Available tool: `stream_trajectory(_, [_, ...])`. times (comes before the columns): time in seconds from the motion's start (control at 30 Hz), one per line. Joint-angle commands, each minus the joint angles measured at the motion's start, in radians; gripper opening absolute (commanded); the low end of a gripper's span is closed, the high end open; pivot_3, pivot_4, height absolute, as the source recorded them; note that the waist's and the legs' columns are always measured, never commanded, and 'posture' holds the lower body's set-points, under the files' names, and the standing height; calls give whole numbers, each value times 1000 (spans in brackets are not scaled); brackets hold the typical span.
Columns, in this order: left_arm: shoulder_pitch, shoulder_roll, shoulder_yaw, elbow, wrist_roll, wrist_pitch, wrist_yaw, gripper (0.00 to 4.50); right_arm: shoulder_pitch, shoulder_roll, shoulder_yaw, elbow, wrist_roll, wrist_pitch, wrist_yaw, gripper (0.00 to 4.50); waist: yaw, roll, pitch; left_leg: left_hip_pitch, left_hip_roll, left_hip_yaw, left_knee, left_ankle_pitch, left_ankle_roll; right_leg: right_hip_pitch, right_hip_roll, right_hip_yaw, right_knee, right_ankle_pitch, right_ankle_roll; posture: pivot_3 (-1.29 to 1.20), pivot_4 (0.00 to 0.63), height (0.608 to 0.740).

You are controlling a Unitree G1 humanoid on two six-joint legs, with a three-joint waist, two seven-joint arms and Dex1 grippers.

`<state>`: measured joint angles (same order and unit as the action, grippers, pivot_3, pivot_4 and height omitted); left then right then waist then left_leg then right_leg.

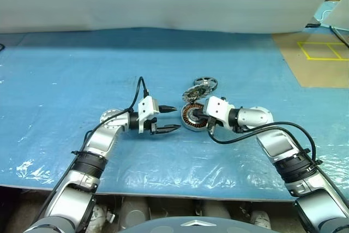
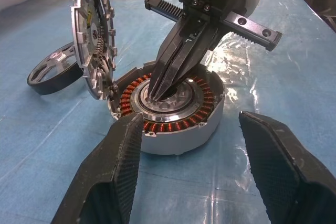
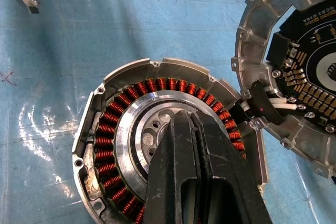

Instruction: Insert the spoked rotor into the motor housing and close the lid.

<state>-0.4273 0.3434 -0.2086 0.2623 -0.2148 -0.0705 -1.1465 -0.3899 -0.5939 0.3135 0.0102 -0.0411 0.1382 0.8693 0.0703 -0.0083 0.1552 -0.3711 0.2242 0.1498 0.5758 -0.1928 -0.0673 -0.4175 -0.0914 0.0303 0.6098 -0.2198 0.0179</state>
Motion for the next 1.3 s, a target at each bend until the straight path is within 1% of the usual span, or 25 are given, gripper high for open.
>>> stream_trajectory(0.03, [-9, -5, -2, -10, 1, -18, 4, 3031, 25, 8, 28, 31, -33, -9, 2, 20, -1, 0, 0, 0, 0, 0, 0, 0, 0, 0, 0, 0, 0, 0, 0, 0, 150, 740])
stream_trajectory(0.33, [-2, -9, -5, 0, 9, -29, 5, 3031, 21, 67, -81, -49, 133, 162, 29, 20, -2, 0, 0, -1, 0, 0, 0, 0, 0, -1, 0, 0, -1, 0, 0, 0, 150, 740])
stream_trajectory(0.53, [-11, -4, 2, 36, 14, -47, -8, 3031, 19, 111, -153, -138, 294, 328, 49, 20, -1, 0, 0, -3, 0, 0, -1, 0, 0, -3, 0, 0, -1, 0, 0, 0, 150, 740])
stream_trajectory(0.6, [-12, -4, 2, 44, 15, -55, -10, 3031, 15, 114, -166, -156, 322, 365, 48, 20, -1, 0, 0, -3, 0, 0, -1, 0, 0, -3, 0, 0, -1, 0, 0, 0, 150, 740])
stream_trajectory(0.77, [-4, -6, -2, 46, 18, -67, -9, 3031, 15, 96, -146, -121, 269, 331, 25, 20, -1, 0, 0, -3, 0, 0, -1, 0, 0, -3, 0, 0, -1, 0, 0, 0, 150, 740])
stream_trajectory(1.0, [3, -8, -4, 49, 19, -77, -8, 3031, 2, 94, -180, -97, 274, 331, 1, 20, -1, 0, 0, -3, 0, 0, -1, 0, 0, -4, 0, 0, -1, 0, 0, 0, 150, 740])
stream_trajectory(1.13, [2, -9, -4, 54, 20, -80, -9, 3031, 6, 82, -173, -86, 260, 316, -3, 20, -1, 0, 0, -4, 0, 0, -1, 0, 0, -4, 0, 0, -1, 0, 0, 0, 150, 740])
stream_trajectory(1.3, [-2, -11, -8, 41, 18, -67, -8, 3031, 34, 53, -134, -97, 239, 303, 24, 20, -1, 0, 0, -4, 0, 0, -1, 0, 0, -4, 0, 0, -2, 0, 0, 0, 150, 740])
